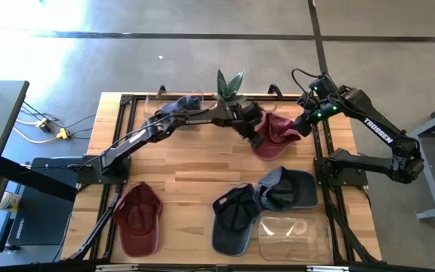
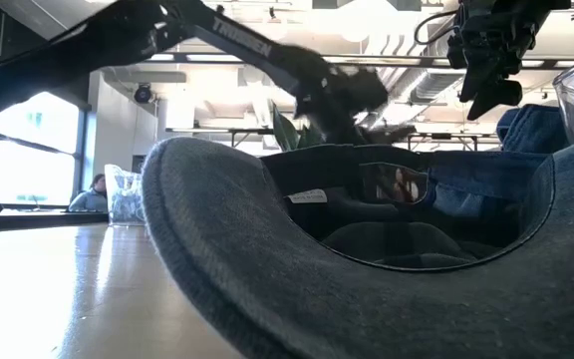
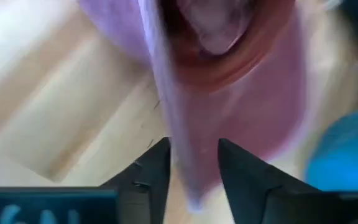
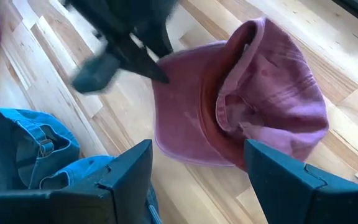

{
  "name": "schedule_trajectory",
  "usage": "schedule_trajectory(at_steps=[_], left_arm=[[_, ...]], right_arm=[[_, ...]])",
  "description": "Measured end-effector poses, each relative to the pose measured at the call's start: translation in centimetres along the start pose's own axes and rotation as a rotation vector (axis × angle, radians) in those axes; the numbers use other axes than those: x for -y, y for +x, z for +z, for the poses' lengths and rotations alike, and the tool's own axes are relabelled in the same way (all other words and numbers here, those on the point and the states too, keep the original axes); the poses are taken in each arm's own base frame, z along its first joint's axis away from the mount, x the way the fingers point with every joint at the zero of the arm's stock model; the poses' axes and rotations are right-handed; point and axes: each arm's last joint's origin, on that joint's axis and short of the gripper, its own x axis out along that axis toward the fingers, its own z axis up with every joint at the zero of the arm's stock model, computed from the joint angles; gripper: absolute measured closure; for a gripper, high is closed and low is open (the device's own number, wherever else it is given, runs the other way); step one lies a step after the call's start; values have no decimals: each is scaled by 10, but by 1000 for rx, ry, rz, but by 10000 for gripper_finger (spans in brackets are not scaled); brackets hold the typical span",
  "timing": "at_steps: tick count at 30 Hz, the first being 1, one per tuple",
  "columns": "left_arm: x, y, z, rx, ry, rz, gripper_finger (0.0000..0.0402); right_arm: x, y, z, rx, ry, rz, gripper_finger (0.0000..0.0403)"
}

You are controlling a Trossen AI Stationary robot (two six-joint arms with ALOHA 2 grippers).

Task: Pick & Place hat
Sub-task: Put the top red cap into the bottom transparent bin

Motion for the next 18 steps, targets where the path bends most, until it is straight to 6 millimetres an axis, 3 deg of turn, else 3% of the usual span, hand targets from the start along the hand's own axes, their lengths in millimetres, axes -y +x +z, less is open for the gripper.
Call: schedule_trajectory(at_steps=[2, 7, 12, 18], left_arm=[[-4, 7, -7, -54, -10, 6, 307], [4, -1, 2, 10, 67, -56, 389], [11, 3, 1, 63, 109, -31, 397], [38, -54, 19, 190, 191, -50, 399]], right_arm=[[0, 0, 0, 0, 1, 0, 155], [0, -1, -1, 1, 1, 3, 155], [-5, -10, -9, 19, 48, 1, 155], [-17, -42, -25, -15, 119, -38, 155]])
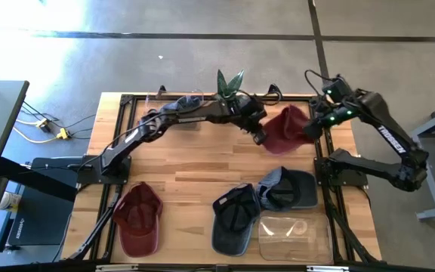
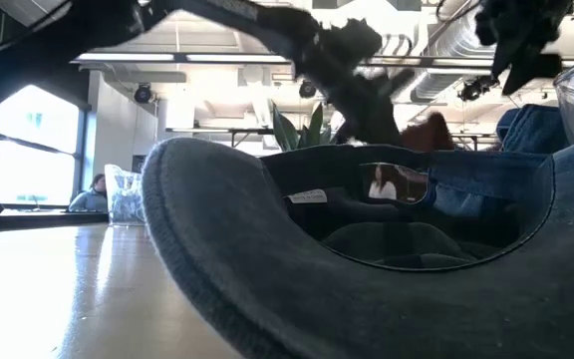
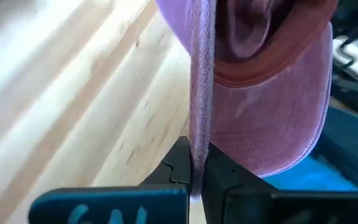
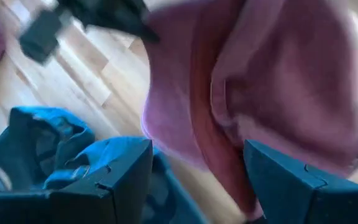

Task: Pick & Place hat
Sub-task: Put the top red cap into the bottom transparent bin

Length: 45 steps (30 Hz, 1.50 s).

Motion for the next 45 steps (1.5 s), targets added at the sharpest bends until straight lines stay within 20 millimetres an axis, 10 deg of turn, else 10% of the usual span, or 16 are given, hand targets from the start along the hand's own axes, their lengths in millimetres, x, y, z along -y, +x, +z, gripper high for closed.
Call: schedule_trajectory(at_steps=[13, 32, 45], left_arm=[[35, -75, 27, 105, 218, -59, 401], [44, -85, 20, 26, 289, -180, 401], [45, -85, 20, 6, 235, -231, 401]], right_arm=[[-42, -83, 24, 139, -307, 37, 155], [-71, -4, 20, -49, -1420, 193, 255], [-92, 13, 23, 13, -1767, -98, 203]])
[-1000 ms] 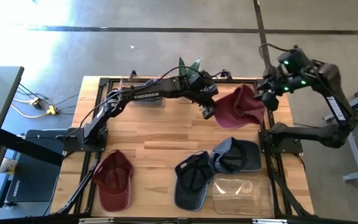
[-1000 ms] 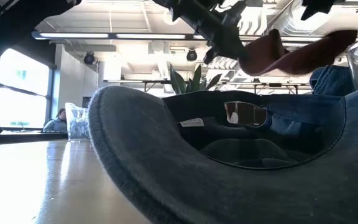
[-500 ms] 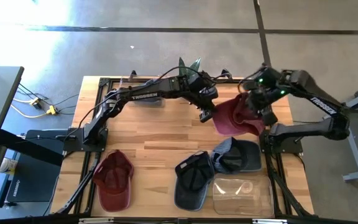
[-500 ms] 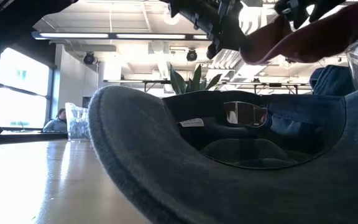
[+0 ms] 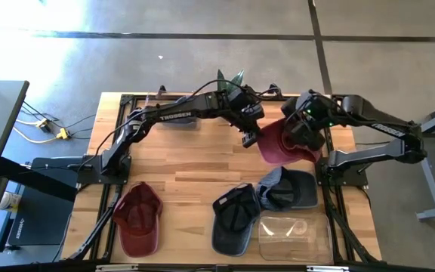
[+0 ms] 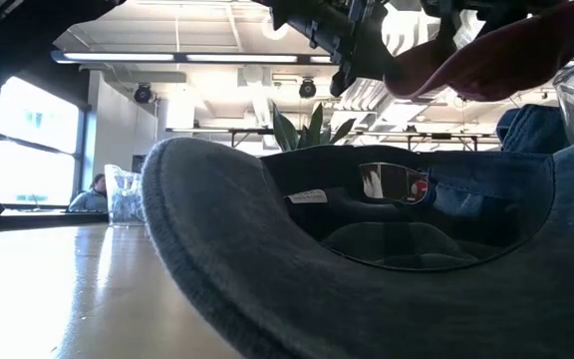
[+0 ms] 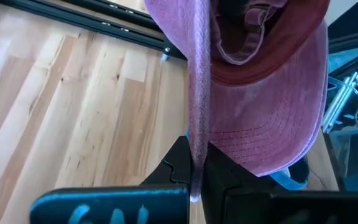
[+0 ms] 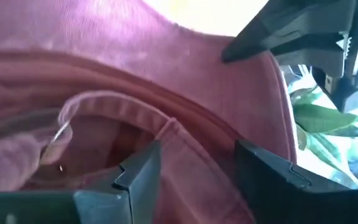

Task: Pick & Place hat
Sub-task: Put the top red cap into the bottom transparent bin

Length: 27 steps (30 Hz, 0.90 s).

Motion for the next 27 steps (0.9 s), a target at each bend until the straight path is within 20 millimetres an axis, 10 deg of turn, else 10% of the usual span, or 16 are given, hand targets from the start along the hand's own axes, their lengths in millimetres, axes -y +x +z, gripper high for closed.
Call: schedule_trajectory(at_steps=[7, 17, 27], left_arm=[[1, 1, -1, -9, -1, -11, 402], [3, 1, -1, -16, -6, -55, 401], [3, 1, -4, -46, -83, -48, 401]], right_arm=[[-3, 0, -5, -138, -78, 2, 234], [-5, 0, -2, -147, -83, -7, 393], [-1, -2, 8, -25, 168, -50, 395]])
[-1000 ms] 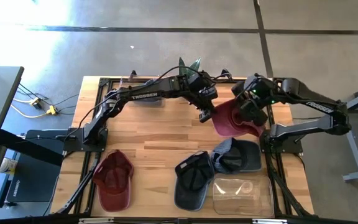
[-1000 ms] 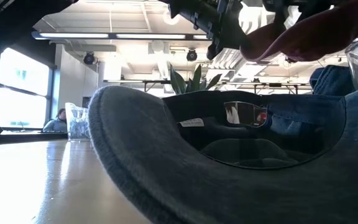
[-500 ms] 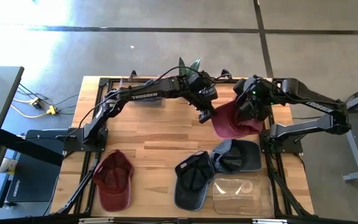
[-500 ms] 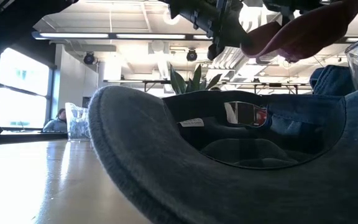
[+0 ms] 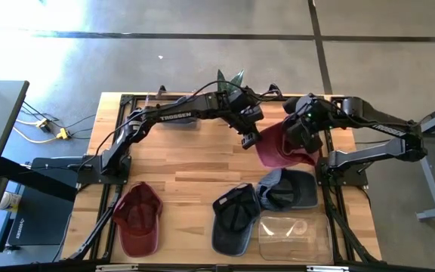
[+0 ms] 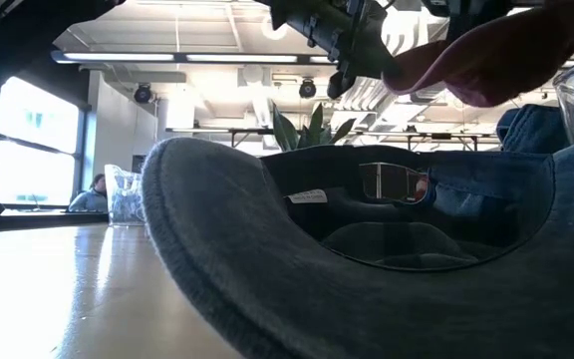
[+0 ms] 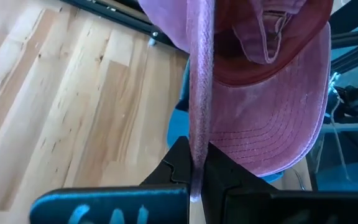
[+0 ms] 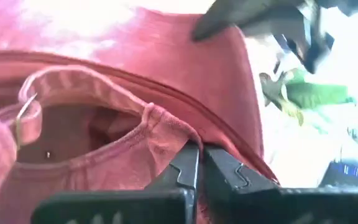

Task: Pick & Place hat
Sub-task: Put the top red cap into the bottom transparent bin

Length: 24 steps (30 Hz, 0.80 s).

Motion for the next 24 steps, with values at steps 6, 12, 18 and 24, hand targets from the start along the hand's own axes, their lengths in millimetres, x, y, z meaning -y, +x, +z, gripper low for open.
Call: schedule_trajectory(at_steps=[6, 12, 18, 24], left_arm=[[4, 2, -3, -16, -4, 20, 401], [3, 2, -4, -31, -14, 27, 401], [2, 2, -4, -30, -15, 44, 401], [-1, 2, -3, -10, 35, 136, 401]], right_arm=[[1, -1, -1, -19, 202, -33, 393], [3, -1, -1, -2, 394, -41, 380], [7, -14, 5, 124, 610, 21, 272], [15, -66, 8, 262, 846, 95, 158]])
